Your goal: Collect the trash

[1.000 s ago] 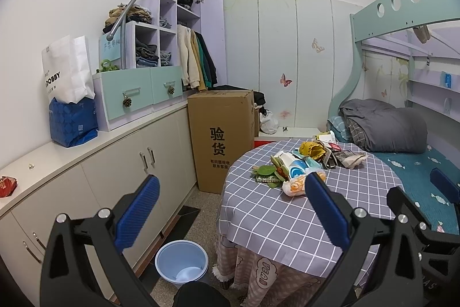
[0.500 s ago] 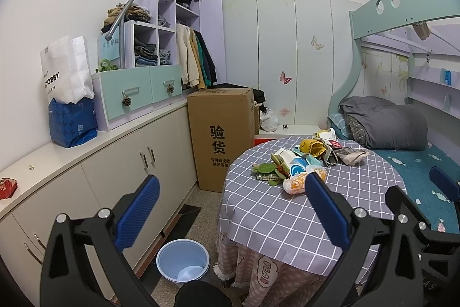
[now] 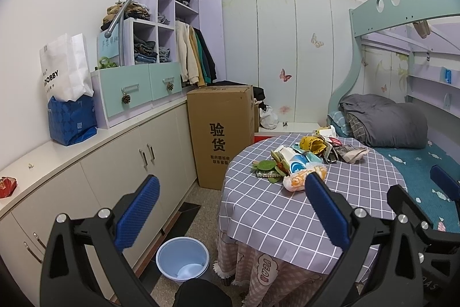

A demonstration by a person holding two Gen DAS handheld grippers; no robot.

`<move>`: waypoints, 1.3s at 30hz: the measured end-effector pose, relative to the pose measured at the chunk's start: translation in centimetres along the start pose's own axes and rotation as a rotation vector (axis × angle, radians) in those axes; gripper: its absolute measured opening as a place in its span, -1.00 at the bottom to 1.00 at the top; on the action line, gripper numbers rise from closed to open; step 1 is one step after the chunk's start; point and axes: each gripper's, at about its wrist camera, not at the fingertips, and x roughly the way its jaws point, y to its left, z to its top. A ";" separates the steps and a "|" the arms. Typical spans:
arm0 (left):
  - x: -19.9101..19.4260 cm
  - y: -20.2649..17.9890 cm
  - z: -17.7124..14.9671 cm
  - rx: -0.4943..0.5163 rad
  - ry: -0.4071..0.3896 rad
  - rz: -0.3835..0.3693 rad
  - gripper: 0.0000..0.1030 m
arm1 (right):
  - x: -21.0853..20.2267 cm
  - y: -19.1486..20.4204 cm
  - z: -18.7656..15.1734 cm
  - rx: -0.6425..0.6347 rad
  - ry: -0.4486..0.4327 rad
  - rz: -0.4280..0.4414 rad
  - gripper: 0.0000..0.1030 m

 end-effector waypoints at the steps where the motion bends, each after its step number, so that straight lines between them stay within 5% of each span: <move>1: 0.1 0.0 0.0 0.001 0.001 0.000 0.92 | 0.0 0.0 0.0 0.000 0.001 0.000 0.88; 39: 3.5 -0.2 -1.4 0.029 0.092 0.000 0.92 | 2.6 -1.9 -1.9 0.059 0.116 0.011 0.88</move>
